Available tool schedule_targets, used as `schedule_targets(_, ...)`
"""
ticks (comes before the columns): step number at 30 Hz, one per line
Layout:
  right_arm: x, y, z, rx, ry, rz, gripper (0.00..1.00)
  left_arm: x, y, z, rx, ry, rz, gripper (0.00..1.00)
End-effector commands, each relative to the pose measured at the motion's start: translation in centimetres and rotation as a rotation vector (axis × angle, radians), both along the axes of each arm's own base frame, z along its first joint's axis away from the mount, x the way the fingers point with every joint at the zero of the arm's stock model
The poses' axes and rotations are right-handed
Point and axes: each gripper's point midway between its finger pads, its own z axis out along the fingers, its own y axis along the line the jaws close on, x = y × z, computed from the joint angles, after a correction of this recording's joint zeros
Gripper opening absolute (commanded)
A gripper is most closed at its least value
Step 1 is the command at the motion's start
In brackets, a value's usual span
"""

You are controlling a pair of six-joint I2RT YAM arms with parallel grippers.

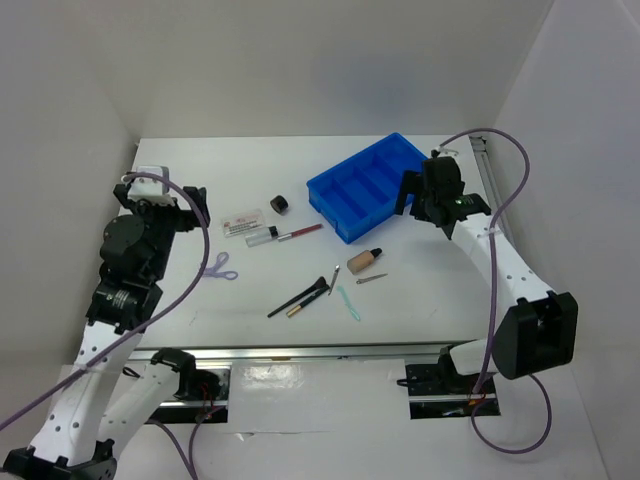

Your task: Organize the makeup

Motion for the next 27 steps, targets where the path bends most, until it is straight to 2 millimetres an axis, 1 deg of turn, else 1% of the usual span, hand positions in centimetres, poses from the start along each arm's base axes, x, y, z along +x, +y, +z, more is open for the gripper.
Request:
schedule_targets(1,0.3,0.8,-0.3,0.045,0.029,-0.021,1.00,-1.4,-0.2,-0.3,0.018,0.088,-0.028,1.00)
schedule_targets(2,0.2,0.8,-0.2,0.050,0.034,-0.027,1.00,-0.9,-0.5,-0.8,0.025,0.119,-0.039,1.00)
schedule_targets(3,0.2,0.9,-0.6,0.053,0.048,-0.021,1.00,-0.9,-0.7,-1.3,0.031,0.149,-0.051,1.00)
schedule_targets(4,0.1,1.2,-0.7,0.060,0.067,-0.010,1.00,-0.7,-0.9,-1.0,0.051,0.159,-0.064,1.00)
schedule_targets(5,0.1,1.5,-1.0,0.069,0.079,0.001,1.00,-0.4,-1.0,-1.3,0.055,0.177,-0.064,1.00)
schedule_targets(6,0.1,1.7,-1.0,0.078,0.082,0.011,1.00,0.2,-1.1,-2.0,0.072,0.211,-0.065,1.00)
schedule_targets(7,-0.3,2.2,-1.5,0.100,0.098,0.022,1.00,0.3,-1.0,-2.4,0.096,0.237,-0.067,1.00)
schedule_targets(8,0.0,2.8,-1.9,0.122,0.075,0.054,1.00,0.4,-1.3,-1.7,0.097,0.233,-0.076,1.00)
schedule_targets(9,-0.4,4.9,-1.7,0.198,0.072,0.160,1.00,0.6,-1.3,-1.7,0.109,0.241,-0.078,1.00)
schedule_targets(10,-0.5,6.0,-1.8,0.220,0.065,0.239,1.00,0.9,-1.1,-2.0,0.100,0.261,-0.054,1.00)
schedule_targets(11,-0.3,7.0,-2.0,0.265,0.074,0.262,1.00,0.9,-1.1,-2.0,0.103,0.276,-0.054,1.00)
schedule_targets(12,-0.6,8.0,-2.4,0.320,0.102,0.279,1.00,0.8,-1.3,-2.3,0.106,0.296,-0.066,1.00)
schedule_targets(13,-0.5,8.5,-2.6,0.349,0.124,0.279,1.00,0.8,-1.3,-2.3,0.094,0.296,-0.065,1.00)
schedule_targets(14,-0.5,9.4,-2.7,0.370,0.139,0.277,1.00,1.2,-0.7,-3.2,0.036,0.311,-0.001,1.00)
schedule_targets(15,-0.6,9.5,-3.6,0.350,0.173,0.227,1.00,1.2,-0.4,-3.3,-0.003,0.318,0.033,1.00)
schedule_targets(16,-0.2,8.0,-4.2,0.259,0.153,0.110,1.00,1.2,-0.3,-3.3,-0.054,0.316,0.056,1.00)
schedule_targets(17,-0.7,8.8,-4.4,0.268,0.157,0.037,1.00,1.1,-0.4,-2.9,-0.126,0.309,0.074,1.00)
schedule_targets(18,-1.0,8.2,-4.7,0.263,0.175,-0.017,1.00,1.3,-0.7,-3.2,-0.126,0.321,0.060,1.00)
schedule_targets(20,-1.7,8.7,-5.7,0.296,0.220,-0.028,1.00,1.4,-1.0,-2.9,-0.130,0.311,0.048,1.00)
schedule_targets(21,-2.3,9.2,-5.9,0.304,0.241,-0.018,1.00,1.5,-0.6,-2.9,-0.155,0.306,0.081,1.00)
schedule_targets(22,-2.8,9.6,-6.7,0.304,0.269,-0.005,1.00,1.5,-0.4,-3.3,-0.161,0.313,0.096,1.00)
schedule_targets(23,-3.2,10.0,-7.1,0.316,0.281,-0.016,1.00,1.6,-0.4,-3.0,-0.164,0.303,0.095,1.00)
schedule_targets(24,-3.9,10.8,-7.6,0.328,0.300,-0.020,1.00,1.6,-0.2,-3.4,-0.159,0.309,0.108,1.00)
schedule_targets(25,-4.5,11.0,-8.3,0.334,0.302,-0.018,1.00,1.4,0.2,-3.8,-0.152,0.324,0.128,1.00)
schedule_targets(26,-4.9,11.3,-8.4,0.348,0.301,-0.022,1.00,1.8,0.1,-4.4,-0.142,0.356,0.132,1.00)
schedule_targets(27,-5.2,11.7,-8.8,0.368,0.309,-0.043,0.99,1.6,0.5,-5.4,-0.120,0.410,0.157,1.00)
